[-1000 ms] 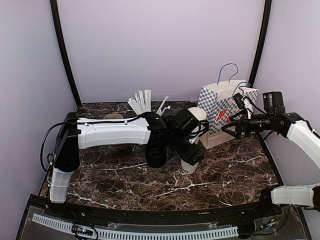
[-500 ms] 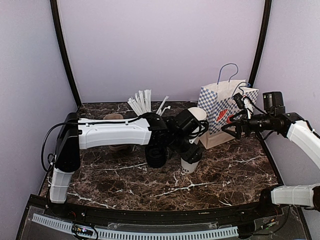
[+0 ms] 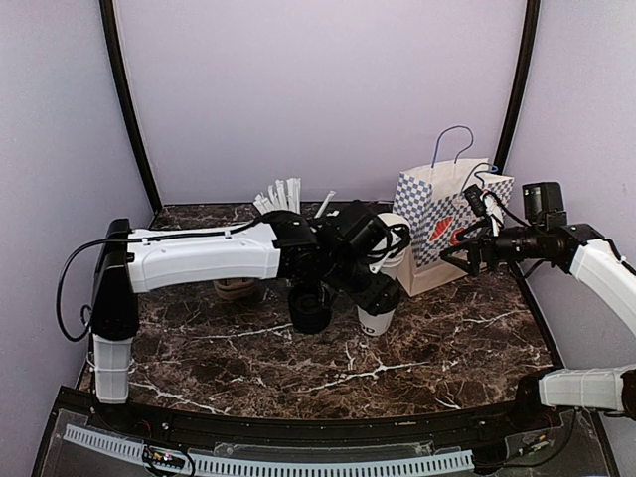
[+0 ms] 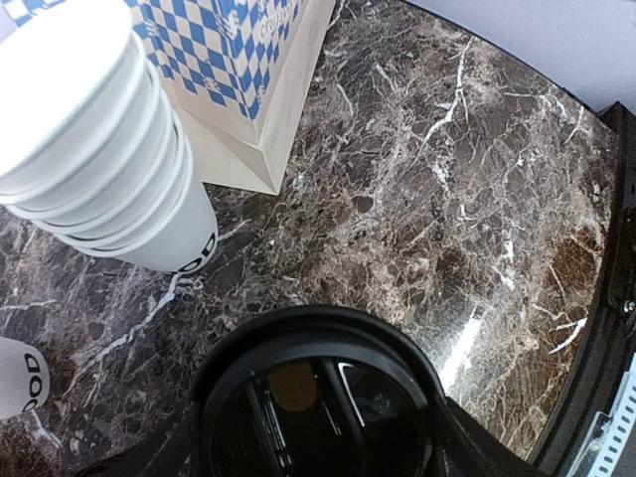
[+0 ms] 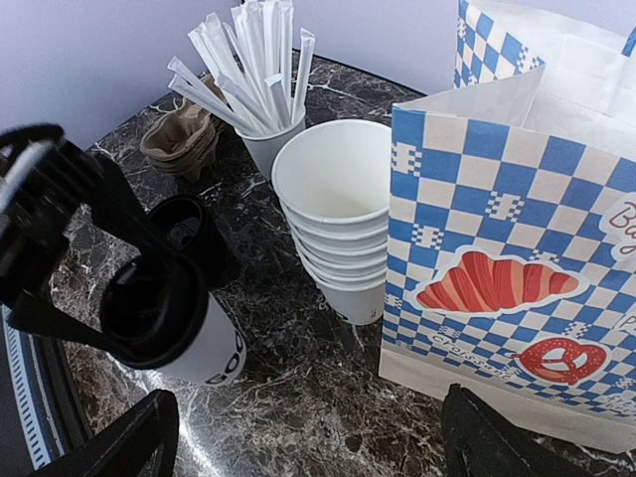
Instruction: Pack the takeout coffee
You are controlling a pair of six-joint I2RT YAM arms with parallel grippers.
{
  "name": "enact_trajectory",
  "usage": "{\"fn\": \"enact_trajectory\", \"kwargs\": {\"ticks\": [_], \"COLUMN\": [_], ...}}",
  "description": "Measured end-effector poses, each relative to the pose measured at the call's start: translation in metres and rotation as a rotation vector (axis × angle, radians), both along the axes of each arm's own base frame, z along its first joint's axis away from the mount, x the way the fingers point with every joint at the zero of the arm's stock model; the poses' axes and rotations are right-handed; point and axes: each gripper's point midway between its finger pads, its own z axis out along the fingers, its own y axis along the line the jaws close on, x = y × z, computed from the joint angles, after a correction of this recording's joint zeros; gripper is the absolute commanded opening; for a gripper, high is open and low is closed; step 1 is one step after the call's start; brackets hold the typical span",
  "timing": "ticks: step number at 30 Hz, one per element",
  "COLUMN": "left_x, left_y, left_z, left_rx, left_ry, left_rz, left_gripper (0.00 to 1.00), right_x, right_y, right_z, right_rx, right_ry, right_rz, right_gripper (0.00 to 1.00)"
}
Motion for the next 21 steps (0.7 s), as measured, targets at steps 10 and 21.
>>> {"fn": "enact_trajectory", "kwargs": {"ticks": [10,21], "left_x": [0.001,0.070], "left_y": [0.080,0.296], "left_z": [0.110,0.140], "left_rx": [-0.126,-0.036], "left_ry": [-0.116,-0.240], "left_rz": [0.093,0.586], "left_gripper": [0.68,0.68], "right_x": [0.001,0.002], "right_y": [-0.001,0.000], "right_z": [-0.001,-0.002], "right_rx": [0.001,0.003], "right_ry": [0.008,0.013], "right_rz": [-0.005,-0.002], "right_gripper": [0.93,0.93]}}
